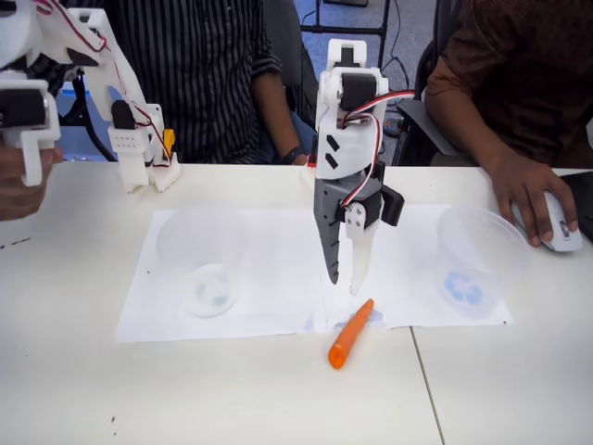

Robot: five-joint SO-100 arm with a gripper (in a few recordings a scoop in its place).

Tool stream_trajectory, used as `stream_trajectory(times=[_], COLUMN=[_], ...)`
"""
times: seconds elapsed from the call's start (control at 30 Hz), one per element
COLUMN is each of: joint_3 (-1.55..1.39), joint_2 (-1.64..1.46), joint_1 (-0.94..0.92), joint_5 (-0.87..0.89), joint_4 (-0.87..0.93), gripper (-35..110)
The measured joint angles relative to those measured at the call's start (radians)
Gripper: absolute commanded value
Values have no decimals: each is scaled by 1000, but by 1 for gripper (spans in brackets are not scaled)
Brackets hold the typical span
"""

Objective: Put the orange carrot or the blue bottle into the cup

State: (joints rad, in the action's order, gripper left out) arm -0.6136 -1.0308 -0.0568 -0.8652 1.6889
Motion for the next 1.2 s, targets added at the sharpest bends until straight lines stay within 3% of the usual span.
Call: stream_trajectory(times=[0.37,1.2], joint_3=[0,0], joint_2=[3,206], joint_1=[0,-2], joint_5=[57,74], joint_4=[6,-155], gripper=[29,30])
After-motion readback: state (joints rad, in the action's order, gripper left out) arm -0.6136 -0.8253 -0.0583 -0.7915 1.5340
